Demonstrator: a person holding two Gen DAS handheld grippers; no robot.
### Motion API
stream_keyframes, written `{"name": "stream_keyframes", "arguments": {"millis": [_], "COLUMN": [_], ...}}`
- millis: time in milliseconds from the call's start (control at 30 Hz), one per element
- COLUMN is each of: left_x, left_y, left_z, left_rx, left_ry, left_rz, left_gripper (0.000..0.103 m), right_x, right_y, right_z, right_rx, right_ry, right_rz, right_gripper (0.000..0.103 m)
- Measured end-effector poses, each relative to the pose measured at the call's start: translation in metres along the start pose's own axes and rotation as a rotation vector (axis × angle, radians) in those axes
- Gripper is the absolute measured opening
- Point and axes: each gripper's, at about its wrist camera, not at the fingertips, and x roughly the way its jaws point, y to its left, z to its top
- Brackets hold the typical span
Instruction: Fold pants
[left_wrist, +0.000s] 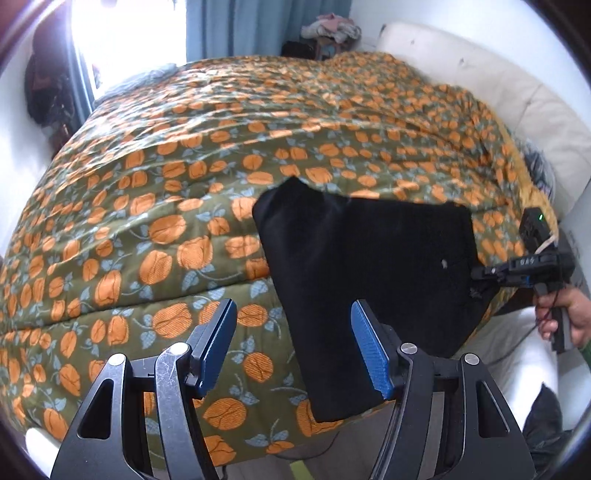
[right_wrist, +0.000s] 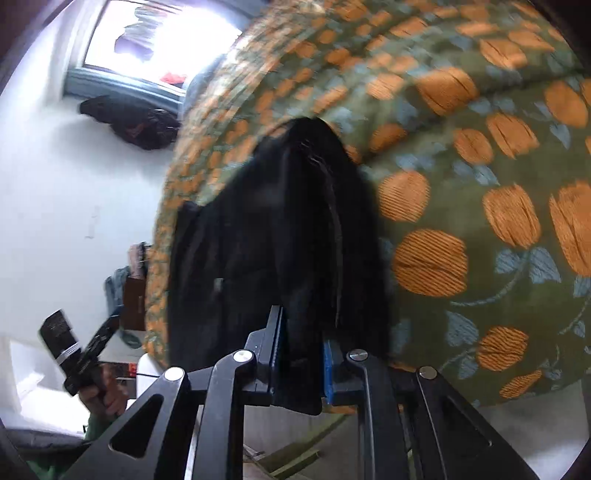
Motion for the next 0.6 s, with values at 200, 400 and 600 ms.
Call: {"name": "stream_keyframes", "arguments": {"millis": [200,400,600], "left_x": [0.004,0.033,0.06], "left_y": [-0.02,-0.042,-0.046], "left_z": [-0.008,-0.007,-0.014], "left_rx": [0.083,0.117,0.112], "left_ry": [0.01,0.099,0.211], "left_rz": [0.038,0.095,0.134], "left_gripper": [0.069,0.071,0.071], "right_x": [-0.044,-0.059,0.027], "right_y": [0.036,0.116,0.091], "right_z": [0.008,0.033,0.064], "right_rx": [-0.14,-0.391,-0.318], "right_ry": [-0.108,-0.236,-0.121], "right_rz": [-0.184,-0.14,-0.216], "right_gripper": [0.04,0.04,0.04]}}
